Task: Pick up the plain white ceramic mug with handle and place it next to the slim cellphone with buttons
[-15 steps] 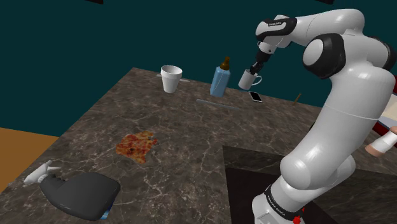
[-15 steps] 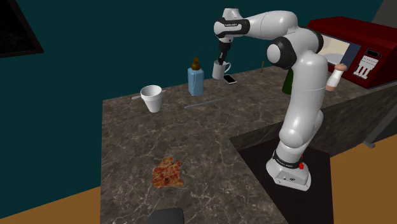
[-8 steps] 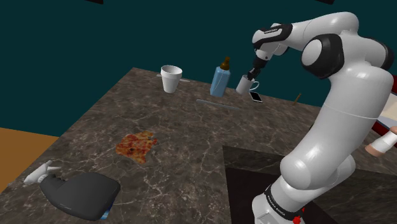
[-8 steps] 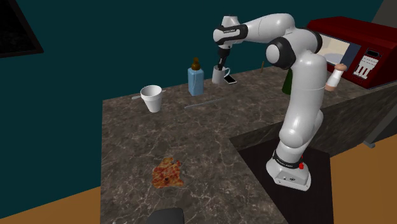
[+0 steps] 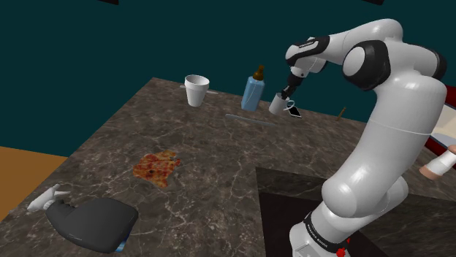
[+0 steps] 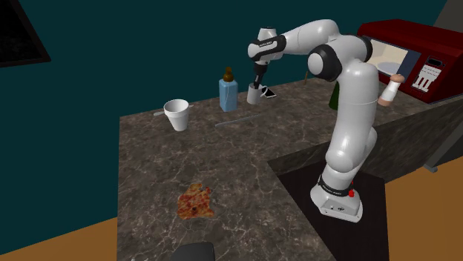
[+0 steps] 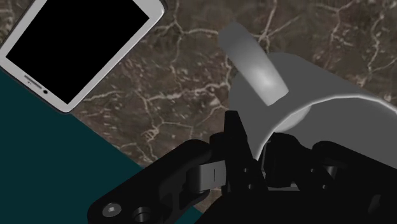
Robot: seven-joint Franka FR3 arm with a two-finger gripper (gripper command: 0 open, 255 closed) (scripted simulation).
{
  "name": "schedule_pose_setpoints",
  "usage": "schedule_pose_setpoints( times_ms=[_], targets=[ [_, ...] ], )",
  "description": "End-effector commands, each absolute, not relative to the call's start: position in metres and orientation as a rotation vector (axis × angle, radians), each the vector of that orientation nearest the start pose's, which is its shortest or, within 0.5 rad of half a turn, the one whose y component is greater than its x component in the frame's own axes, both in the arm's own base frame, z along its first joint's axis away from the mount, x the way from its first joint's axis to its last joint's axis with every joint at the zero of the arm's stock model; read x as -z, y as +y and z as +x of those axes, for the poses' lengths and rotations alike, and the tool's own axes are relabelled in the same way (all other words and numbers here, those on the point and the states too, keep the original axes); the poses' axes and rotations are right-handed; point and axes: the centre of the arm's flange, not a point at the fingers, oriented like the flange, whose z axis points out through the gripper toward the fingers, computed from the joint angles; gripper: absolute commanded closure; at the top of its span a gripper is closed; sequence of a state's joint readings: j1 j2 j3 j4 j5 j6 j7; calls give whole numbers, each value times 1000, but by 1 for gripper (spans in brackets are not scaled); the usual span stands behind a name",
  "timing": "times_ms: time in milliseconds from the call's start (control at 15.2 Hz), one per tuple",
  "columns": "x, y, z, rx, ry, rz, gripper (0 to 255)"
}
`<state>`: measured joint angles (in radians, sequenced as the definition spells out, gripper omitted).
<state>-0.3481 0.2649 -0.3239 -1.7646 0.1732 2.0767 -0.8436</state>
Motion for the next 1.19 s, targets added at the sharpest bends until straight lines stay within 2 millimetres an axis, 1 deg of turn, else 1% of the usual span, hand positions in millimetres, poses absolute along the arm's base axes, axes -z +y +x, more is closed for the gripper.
schedule_pose_setpoints(
  times_ms=[0, 462, 528, 858, 1056, 1122],
  targets=[
    [-420, -377, 511, 149, -165, -3126, 255],
    [-420, -377, 511, 149, -165, -3126, 255],
    [-420, -377, 511, 149, -165, -3126, 0],
    [-420, -377, 511, 149, -165, -3126, 0],
    [-460, -378, 507, 149, -165, -3126, 0],
    [-470, -378, 506, 149, -165, -3126, 0]
  ],
)
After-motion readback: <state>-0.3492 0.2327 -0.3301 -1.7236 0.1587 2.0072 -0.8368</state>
